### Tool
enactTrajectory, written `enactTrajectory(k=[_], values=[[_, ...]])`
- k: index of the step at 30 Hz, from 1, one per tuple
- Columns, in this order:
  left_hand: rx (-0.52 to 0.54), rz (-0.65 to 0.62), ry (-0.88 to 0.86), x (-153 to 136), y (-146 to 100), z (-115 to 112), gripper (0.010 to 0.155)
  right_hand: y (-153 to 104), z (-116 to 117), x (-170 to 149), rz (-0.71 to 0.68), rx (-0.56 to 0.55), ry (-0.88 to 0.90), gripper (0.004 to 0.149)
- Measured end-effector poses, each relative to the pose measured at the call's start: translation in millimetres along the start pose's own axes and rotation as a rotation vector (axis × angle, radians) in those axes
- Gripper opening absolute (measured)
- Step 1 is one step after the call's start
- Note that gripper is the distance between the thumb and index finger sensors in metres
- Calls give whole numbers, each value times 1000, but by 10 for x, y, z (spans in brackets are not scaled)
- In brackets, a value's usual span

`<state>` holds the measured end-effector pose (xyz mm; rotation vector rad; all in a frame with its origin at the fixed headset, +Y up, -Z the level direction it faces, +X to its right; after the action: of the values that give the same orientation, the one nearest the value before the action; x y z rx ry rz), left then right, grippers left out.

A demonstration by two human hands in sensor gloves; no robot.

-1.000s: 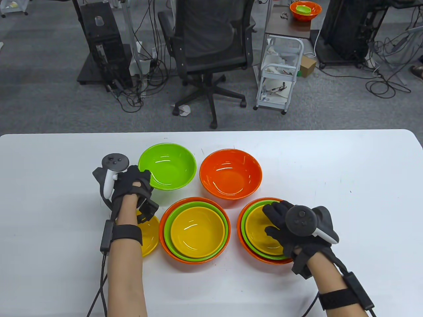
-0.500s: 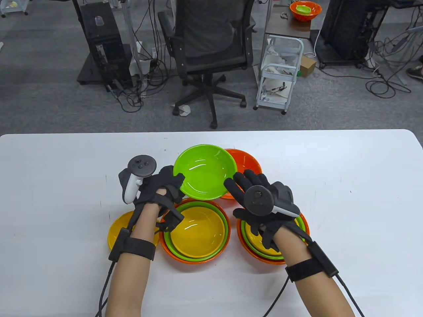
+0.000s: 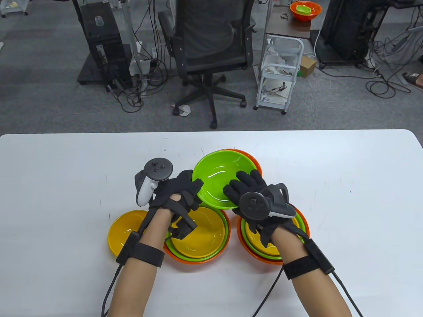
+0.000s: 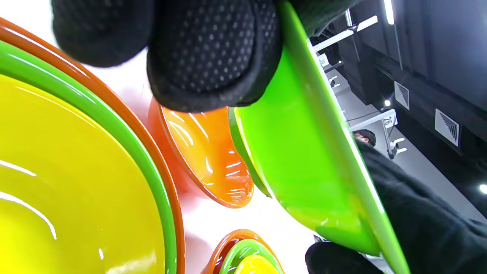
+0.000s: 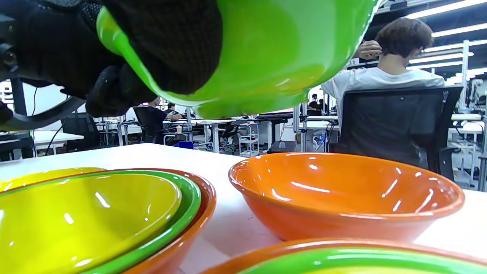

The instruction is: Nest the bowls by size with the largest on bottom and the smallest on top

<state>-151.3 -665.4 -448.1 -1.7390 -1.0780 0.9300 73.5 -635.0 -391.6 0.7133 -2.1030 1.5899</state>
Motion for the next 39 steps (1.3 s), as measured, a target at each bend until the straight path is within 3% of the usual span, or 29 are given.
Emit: enactTrajectory(k=[3,13,25,30,39], values=[[20,-16,27,38,-31,0,66,-1,-3,35,-13,-14,-44,44],[104,-135,112,79,-218,38,74,47,-68,69,-35,-40,-72,42],[215,-270,463,177,-794,192,68,198,-29,-53,58,-32,-91,44],[267,-286,578,76,-1072,271,69,318,62,-166,117,5,-99,44],[354,-255,873,-290,-1355,434,68,424,284,-362,231,74,-54,45]])
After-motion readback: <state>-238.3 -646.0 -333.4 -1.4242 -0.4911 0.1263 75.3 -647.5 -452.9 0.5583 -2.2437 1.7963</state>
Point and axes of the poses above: the tracker on the back of each hand, its own x axis roughly to the thumb side, its own y axis roughly from the wrist to the fingertips, z = x × y, the point moved 2 cm from there along y, roughly from the wrist to the fingertips, and after that the axes turned 14 degrees about -y, right-handed, at the moved point
